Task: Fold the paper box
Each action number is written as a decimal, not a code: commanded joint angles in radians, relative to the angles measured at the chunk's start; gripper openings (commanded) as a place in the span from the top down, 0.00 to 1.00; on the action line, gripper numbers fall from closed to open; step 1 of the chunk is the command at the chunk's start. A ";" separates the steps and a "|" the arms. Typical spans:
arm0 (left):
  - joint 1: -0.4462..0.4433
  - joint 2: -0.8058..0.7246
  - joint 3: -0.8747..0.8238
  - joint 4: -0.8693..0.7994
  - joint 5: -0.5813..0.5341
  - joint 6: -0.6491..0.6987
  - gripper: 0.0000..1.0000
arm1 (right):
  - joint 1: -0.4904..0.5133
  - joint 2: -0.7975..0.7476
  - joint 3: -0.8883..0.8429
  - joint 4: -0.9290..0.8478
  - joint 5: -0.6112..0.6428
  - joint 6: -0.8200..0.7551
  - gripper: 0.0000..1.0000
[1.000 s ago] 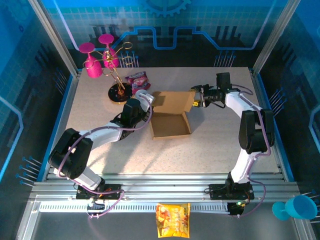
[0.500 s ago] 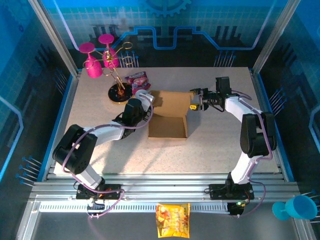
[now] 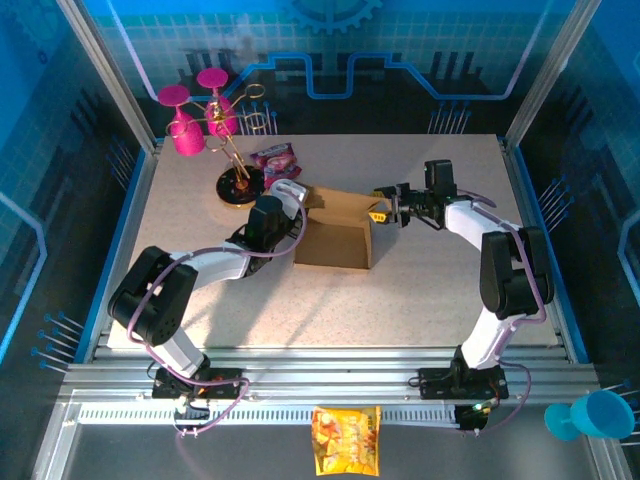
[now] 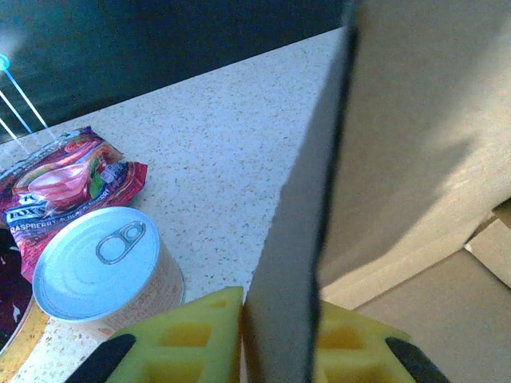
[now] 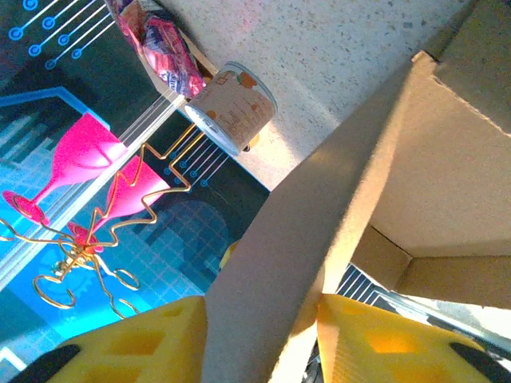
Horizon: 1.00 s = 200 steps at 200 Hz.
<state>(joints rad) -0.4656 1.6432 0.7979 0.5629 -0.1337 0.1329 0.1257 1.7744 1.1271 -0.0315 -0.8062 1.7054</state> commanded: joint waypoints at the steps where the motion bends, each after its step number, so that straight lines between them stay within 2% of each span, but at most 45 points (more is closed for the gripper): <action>1: -0.016 0.006 0.033 0.050 0.063 -0.023 0.82 | 0.037 -0.016 -0.020 0.061 -0.051 0.038 0.63; 22: -0.016 0.005 0.031 0.050 0.066 -0.026 0.81 | 0.047 -0.019 -0.038 0.094 -0.047 0.066 0.68; 56: -0.016 -0.010 0.021 0.041 0.070 -0.034 0.75 | 0.053 -0.027 -0.068 0.145 -0.026 0.114 0.80; 65: -0.016 -0.023 0.015 0.035 0.067 -0.042 0.67 | 0.051 -0.035 -0.072 0.143 -0.015 0.119 0.85; 87: -0.019 -0.088 -0.020 0.029 0.040 -0.093 0.39 | 0.051 -0.053 -0.074 0.154 0.013 0.144 0.94; 110: -0.022 -0.223 -0.059 -0.042 0.041 -0.224 0.30 | 0.047 -0.064 -0.067 0.173 0.038 0.170 1.00; 124: -0.032 -0.321 -0.077 -0.107 0.045 -0.330 0.26 | 0.040 -0.066 -0.061 0.173 0.047 0.173 1.00; 147: -0.036 -0.471 -0.052 -0.296 0.043 -0.562 0.28 | 0.025 -0.060 -0.051 0.173 0.041 0.171 1.00; 165: -0.028 -0.550 0.039 -0.559 -0.051 -0.742 0.29 | 0.011 -0.061 -0.042 0.172 0.018 0.165 1.00; 173: 0.006 -0.561 0.099 -0.696 -0.065 -0.841 0.33 | 0.003 -0.059 -0.035 0.168 0.004 0.156 1.00; 184: 0.094 -0.541 0.186 -0.854 0.025 -0.967 0.40 | -0.006 -0.063 -0.024 0.148 -0.021 0.134 1.00; 200: 0.200 -0.457 0.327 -1.042 0.159 -1.054 0.47 | -0.024 -0.077 -0.005 0.076 -0.051 0.070 1.00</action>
<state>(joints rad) -0.3901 1.1118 0.9646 -0.0616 -0.0986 -0.6395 0.1318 1.7317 1.0718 0.1158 -0.7918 1.8488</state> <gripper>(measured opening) 0.571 0.057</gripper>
